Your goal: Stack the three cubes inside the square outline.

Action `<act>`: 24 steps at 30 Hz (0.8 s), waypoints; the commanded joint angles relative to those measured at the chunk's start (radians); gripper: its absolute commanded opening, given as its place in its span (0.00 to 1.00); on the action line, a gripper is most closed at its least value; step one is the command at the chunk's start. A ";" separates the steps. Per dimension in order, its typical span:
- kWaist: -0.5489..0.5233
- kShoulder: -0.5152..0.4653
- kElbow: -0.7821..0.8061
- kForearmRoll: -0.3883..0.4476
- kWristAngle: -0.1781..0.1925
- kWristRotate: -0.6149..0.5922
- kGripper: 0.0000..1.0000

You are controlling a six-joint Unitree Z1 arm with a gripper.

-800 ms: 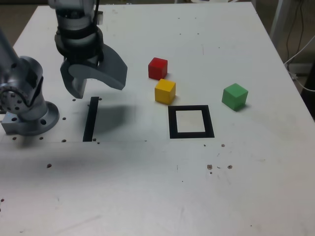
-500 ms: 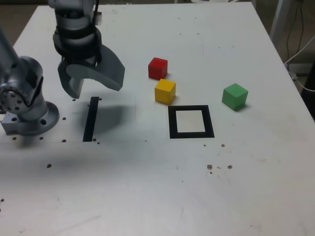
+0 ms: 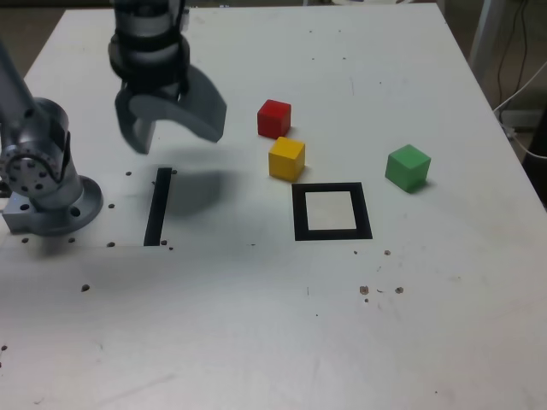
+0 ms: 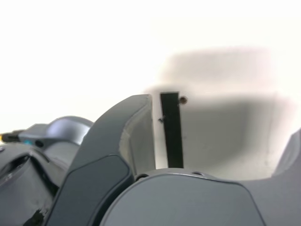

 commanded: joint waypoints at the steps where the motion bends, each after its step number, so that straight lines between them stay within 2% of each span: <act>1: 0.069 0.025 -0.038 -0.010 0.021 0.056 0.98; 6: 0.197 0.092 -0.135 -0.014 0.052 0.187 0.98; 11: 0.267 0.170 -0.226 -0.018 0.066 0.290 0.97; 16: 0.274 0.227 -0.313 -0.015 0.074 0.346 0.96; 24: 0.217 0.331 -0.408 0.010 0.069 0.361 0.94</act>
